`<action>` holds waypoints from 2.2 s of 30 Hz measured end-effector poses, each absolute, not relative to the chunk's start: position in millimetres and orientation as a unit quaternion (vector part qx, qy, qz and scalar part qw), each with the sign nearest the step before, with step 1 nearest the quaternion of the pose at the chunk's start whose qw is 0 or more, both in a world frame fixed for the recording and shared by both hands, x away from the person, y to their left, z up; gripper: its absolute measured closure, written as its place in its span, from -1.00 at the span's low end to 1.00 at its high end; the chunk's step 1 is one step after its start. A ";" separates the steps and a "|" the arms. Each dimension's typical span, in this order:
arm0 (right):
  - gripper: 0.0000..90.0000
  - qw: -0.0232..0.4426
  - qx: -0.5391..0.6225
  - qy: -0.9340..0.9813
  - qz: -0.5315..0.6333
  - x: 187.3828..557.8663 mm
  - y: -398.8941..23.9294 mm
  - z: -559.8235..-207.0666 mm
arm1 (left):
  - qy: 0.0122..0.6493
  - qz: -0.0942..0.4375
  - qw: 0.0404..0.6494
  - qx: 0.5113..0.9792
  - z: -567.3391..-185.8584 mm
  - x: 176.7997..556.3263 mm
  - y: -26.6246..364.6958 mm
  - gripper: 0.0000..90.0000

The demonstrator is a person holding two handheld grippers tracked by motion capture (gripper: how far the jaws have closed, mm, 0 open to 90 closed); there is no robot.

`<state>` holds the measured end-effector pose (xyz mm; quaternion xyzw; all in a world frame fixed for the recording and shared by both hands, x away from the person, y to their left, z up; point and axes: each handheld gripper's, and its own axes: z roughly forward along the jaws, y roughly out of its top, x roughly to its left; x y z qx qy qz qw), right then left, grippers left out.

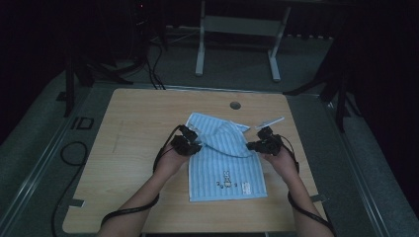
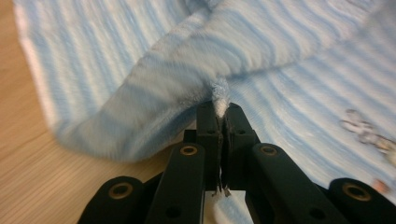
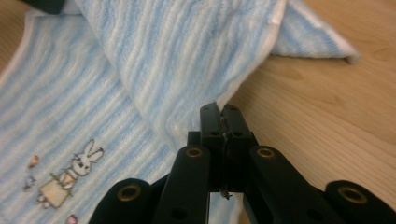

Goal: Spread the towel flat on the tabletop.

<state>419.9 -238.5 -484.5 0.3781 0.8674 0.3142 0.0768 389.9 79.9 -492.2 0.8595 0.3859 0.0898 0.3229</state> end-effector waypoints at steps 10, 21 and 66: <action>0.98 0.078 0.404 0.854 0.318 419.6 -250.1 -476.4 | 0.403 0.055 0.353 0.843 -483.8 379.4 111.3 0.92; 0.98 0.054 0.434 0.861 0.260 441.0 -233.3 -530.7 | 0.444 0.084 0.291 0.843 -527.2 407.9 108.9 0.82; 0.92 0.074 0.303 0.910 0.274 299.1 -226.4 -528.6 | 0.300 0.055 0.283 0.909 -523.8 283.6 89.6 0.92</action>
